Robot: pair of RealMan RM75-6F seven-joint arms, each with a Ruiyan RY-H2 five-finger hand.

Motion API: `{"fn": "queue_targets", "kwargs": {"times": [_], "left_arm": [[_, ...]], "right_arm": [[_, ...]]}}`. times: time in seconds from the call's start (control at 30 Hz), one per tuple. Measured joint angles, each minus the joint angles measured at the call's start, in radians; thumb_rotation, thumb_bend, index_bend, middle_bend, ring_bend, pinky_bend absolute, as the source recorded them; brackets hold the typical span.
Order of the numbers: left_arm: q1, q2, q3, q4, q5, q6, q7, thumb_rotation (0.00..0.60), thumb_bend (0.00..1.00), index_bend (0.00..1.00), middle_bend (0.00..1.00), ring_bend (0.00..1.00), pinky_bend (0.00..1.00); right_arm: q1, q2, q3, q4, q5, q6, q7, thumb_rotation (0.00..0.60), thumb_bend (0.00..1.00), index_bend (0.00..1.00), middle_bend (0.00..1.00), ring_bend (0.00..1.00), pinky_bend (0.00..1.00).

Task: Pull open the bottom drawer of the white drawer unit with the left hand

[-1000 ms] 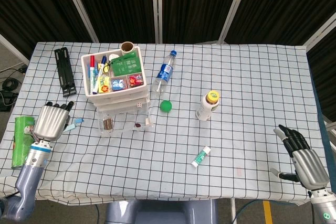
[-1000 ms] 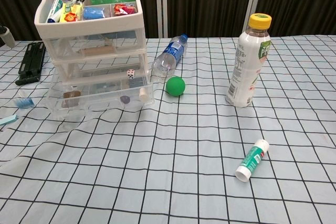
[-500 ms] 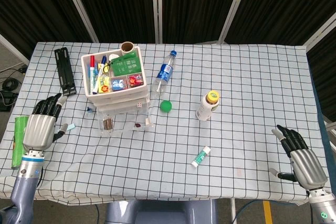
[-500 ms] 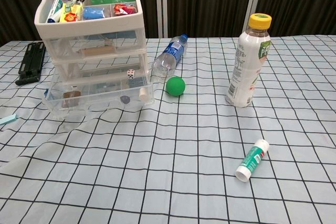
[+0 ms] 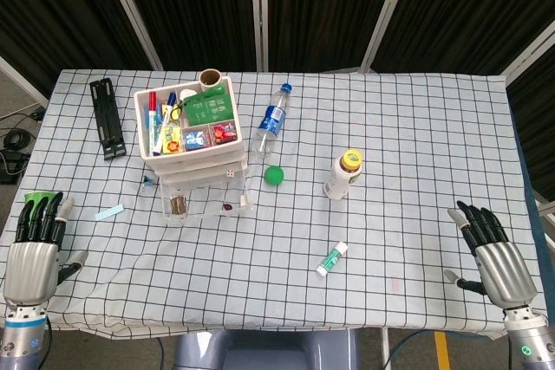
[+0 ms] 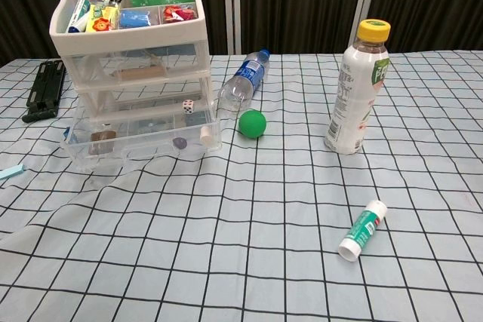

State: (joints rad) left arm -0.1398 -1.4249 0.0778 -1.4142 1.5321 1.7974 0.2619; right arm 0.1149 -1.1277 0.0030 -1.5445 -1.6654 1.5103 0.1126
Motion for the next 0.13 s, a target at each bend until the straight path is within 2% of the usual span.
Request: {"fn": "queue_targets", "kwargs": {"times": [0.13], "left_arm": [[0.025,0.050,0.007,-0.061,-0.015,-0.026,-0.001,0.600,0.08,0.00,0.00,0.00,0.00]], "right_arm": [[-0.003,-0.025,0.002,0.020,-0.007,0.011,-0.036,0.600,0.01,0.00,0.00,0.00,0.00]]}}
